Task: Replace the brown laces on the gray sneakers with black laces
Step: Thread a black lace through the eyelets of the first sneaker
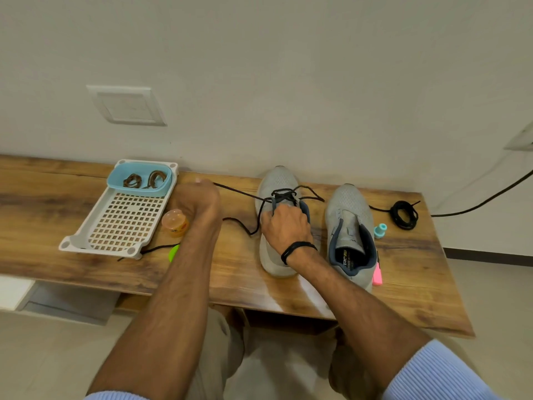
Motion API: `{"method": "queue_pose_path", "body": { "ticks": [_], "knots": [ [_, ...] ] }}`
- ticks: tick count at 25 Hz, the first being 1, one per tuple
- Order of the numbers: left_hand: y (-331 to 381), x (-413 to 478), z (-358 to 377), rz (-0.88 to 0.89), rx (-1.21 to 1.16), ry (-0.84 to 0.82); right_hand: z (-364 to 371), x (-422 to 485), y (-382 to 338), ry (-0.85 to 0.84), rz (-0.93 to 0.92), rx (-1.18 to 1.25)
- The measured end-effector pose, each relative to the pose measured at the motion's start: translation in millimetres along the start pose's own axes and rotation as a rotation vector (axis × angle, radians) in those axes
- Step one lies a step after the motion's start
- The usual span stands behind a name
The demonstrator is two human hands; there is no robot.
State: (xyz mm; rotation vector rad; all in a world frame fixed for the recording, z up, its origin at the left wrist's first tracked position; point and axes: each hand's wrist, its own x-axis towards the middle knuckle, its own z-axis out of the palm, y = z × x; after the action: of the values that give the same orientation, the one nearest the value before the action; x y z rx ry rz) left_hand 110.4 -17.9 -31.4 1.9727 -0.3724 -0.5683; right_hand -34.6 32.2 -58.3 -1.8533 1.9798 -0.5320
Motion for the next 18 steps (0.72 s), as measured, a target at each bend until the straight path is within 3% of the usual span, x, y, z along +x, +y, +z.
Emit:
{"method": "queue_pose_path", "body": {
  "ticks": [2, 4, 5, 7, 9, 11, 15, 18],
  "knots": [
    [1, 8, -14, -0.008, -0.055, 0.168, -1, 0, 0, -0.008, -0.009, 0.003],
    [-4, 2, -15, 0.137, 0.215, 0.084, -1, 2, -1, -0.019, -0.010, -0.023],
    [-10, -1, -11, 0.317, 0.373, -0.012, -1, 2, -1, -0.023, -0.011, -0.035],
    [-18, -6, 4, 0.676, 0.458, -0.339, -1, 3, -2, -0.024, -0.018, -0.042],
    [-24, -16, 16, 0.788, 0.470, -0.698, 0, 2, -2, -0.011, -0.037, -0.050],
    [-25, -25, 21, 0.832, 0.578, -0.817, 0, 2, -1, -0.004, -0.054, -0.072],
    [-20, -28, 17, 0.789, 0.549, -0.686, 0, 3, 0, -0.002, -0.035, -0.036],
    [-8, -18, -2, 0.618, 0.343, -0.165, -2, 7, 3, -0.019, 0.015, -0.017]
  ]
}}
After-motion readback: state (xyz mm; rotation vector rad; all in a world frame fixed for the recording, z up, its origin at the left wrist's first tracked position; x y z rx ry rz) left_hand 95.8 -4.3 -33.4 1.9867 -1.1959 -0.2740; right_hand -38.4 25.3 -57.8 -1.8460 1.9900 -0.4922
